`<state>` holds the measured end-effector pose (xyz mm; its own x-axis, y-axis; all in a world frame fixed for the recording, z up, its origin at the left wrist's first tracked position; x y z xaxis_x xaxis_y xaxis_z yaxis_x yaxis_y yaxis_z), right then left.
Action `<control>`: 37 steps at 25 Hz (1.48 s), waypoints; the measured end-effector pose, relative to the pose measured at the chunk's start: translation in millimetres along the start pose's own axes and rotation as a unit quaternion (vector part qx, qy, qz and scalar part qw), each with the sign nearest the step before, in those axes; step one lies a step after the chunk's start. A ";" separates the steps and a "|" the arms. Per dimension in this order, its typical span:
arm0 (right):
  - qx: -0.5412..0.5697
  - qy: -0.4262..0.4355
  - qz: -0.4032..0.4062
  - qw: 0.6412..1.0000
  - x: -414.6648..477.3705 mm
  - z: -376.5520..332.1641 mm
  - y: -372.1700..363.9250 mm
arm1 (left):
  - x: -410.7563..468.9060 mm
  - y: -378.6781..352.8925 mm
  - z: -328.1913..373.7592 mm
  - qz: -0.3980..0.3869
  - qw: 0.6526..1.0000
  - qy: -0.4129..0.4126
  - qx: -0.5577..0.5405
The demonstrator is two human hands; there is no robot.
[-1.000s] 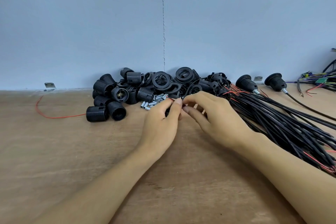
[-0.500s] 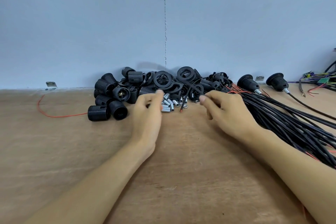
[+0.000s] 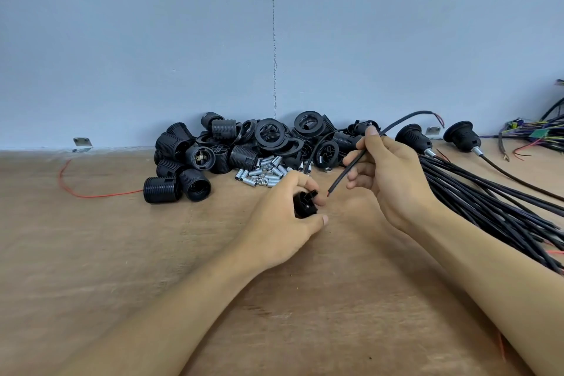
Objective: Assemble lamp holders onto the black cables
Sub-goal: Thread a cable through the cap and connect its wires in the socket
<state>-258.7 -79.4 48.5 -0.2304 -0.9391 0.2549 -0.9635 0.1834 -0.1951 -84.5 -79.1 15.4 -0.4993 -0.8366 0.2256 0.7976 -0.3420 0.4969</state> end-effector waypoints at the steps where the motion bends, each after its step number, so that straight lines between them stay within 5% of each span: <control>1: 0.022 -0.001 -0.013 1.000 -0.9 -2.0 -3.0 | 0.0 0.3 0.6 0.003 1.000 -0.003 -0.003; 10: -0.086 0.095 -0.075 0.989 -16.9 -23.3 -29.8 | -4.7 9.5 16.7 0.060 0.996 -0.064 -0.012; 23: -0.324 0.226 -0.055 0.917 -40.4 -43.0 -50.9 | -4.7 8.9 23.3 0.087 0.990 -0.086 -0.074; 28: -0.265 0.132 -0.071 0.953 -27.3 -31.4 -41.3 | 2.0 -21.8 25.2 -0.023 0.955 -0.008 -0.295; 32: -0.252 0.104 -0.086 0.958 -24.7 -18.0 -40.5 | 5.2 -8.9 16.6 0.021 0.952 0.012 -0.306; 37: -0.217 0.049 -0.174 0.959 -23.3 2.6 -50.1 | 7.8 8.0 -1.9 0.059 0.900 0.037 -0.430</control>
<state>-204.7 -67.5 49.9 0.1236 -0.9378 0.3243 -0.9459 -0.0125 0.3242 -81.4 -89.2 19.6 -0.3959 -0.9039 0.1618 0.8261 -0.4275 -0.3671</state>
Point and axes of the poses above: each hand's wrist, its own x-axis towards the middle knuckle, its own y-axis out of the back of the hand, z = x × y, the point moved 9 cm from there along x, towards the middle knuckle, and after that the axes turned 5 degrees about -z, right-handed, at the moved point
